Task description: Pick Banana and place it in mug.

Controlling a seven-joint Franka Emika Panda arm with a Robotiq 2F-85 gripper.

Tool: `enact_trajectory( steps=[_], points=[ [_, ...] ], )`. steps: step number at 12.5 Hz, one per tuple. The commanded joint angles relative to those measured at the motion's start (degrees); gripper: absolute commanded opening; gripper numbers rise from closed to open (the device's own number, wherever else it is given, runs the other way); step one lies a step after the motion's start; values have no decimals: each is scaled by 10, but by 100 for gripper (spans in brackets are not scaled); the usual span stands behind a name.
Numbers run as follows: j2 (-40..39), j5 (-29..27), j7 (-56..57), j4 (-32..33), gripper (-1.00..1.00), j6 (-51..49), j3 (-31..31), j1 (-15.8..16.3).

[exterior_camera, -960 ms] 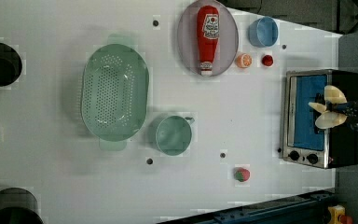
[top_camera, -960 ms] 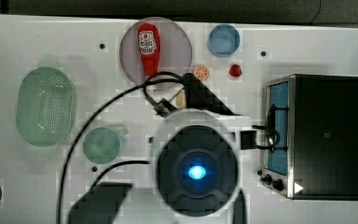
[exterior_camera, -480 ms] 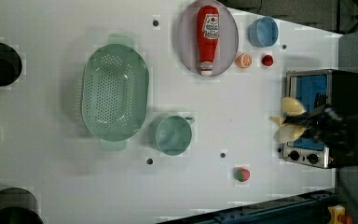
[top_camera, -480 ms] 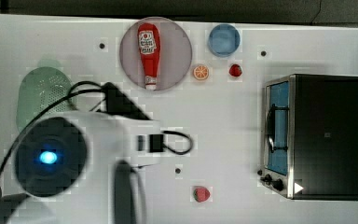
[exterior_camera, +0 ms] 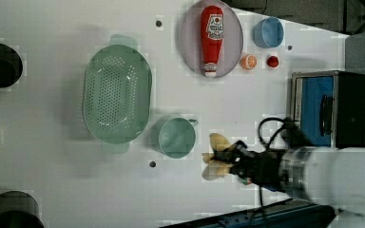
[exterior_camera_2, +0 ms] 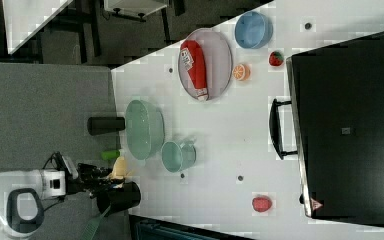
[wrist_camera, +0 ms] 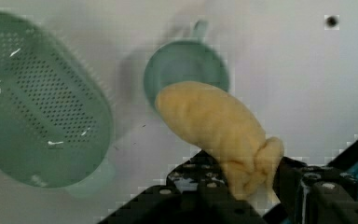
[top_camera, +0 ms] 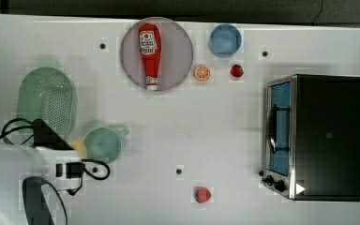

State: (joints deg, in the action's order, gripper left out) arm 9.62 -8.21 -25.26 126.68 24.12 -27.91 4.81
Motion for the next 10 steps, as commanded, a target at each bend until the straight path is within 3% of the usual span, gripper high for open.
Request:
enact_trajectory(
  steps=[1, 7, 8, 10],
  points=[
    [-38, 7, -112, 38, -32, 94, 16, -17],
    [-161, 35, -125, 72, -32, 246, 22, -18],
    [-179, 47, -126, 72, -24, 267, 25, -18],
    [-205, 63, -129, 73, 18, 298, 28, -17]
  ],
)
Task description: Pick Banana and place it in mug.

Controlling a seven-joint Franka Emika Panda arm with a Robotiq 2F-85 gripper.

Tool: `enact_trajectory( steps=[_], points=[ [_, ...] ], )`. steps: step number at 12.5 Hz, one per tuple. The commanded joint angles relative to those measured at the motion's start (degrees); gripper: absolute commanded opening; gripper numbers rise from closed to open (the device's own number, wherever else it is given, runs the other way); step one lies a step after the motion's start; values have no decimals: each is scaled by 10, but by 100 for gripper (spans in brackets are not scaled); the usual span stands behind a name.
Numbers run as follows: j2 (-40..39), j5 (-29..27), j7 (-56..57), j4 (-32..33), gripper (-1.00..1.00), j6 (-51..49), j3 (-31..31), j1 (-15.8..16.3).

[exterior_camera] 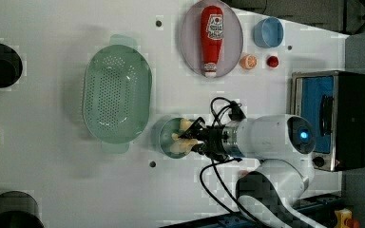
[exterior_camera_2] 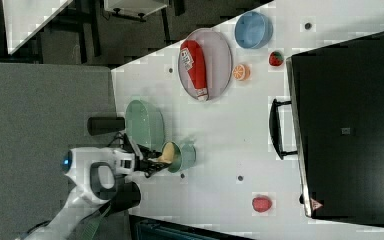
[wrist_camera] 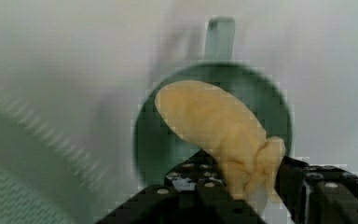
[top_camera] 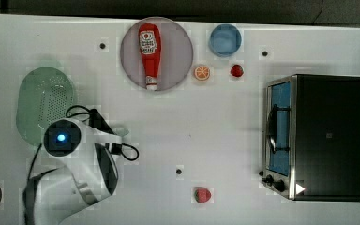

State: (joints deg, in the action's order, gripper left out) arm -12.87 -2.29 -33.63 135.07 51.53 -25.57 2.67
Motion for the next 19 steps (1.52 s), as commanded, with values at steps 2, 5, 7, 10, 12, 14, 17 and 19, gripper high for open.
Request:
enact_trajectory(
  steps=[2, 5, 7, 10, 12, 14, 17, 19],
  points=[
    [20, 4, -46, -11, 63, 27, 8, 3],
    [52, 3, -46, -14, 100, 11, 11, 3],
    [94, 2, -46, -22, 100, -22, 18, 0],
    [177, 2, -44, -55, 100, -140, 47, -8],
    [219, 2, 7, -94, 100, -239, 85, -11],
    [243, 2, 78, -138, 100, -303, 138, -14],
    [256, 4, 147, -205, 100, -389, 218, -15],
    [256, 9, 183, -242, 100, -421, 267, -17]
  ],
)
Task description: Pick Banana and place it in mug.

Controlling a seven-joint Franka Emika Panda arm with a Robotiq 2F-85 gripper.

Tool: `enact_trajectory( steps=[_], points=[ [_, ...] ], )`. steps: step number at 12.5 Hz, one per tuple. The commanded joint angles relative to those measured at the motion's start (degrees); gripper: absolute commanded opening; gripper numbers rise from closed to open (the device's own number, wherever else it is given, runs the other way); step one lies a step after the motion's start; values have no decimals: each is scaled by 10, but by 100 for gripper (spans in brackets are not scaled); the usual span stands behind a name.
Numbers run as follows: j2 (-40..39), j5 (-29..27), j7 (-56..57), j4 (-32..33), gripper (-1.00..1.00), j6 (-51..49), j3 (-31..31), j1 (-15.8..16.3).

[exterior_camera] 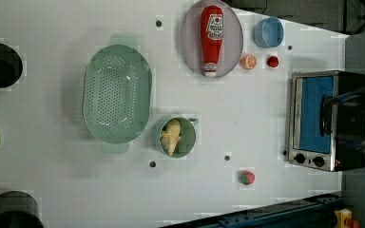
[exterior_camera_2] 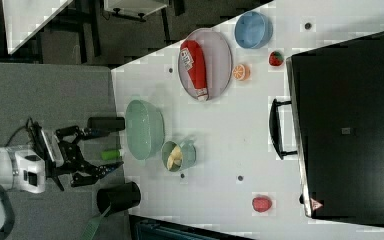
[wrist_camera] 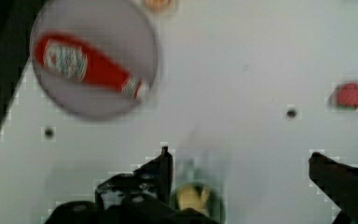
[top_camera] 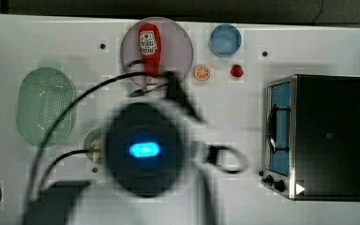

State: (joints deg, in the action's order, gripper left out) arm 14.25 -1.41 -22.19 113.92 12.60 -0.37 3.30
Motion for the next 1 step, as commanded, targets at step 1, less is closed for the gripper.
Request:
enact_trajectory(
  steps=[1],
  points=[
    [-16, 1, 96, -45, 100, -42, 36, -23]
  ],
)
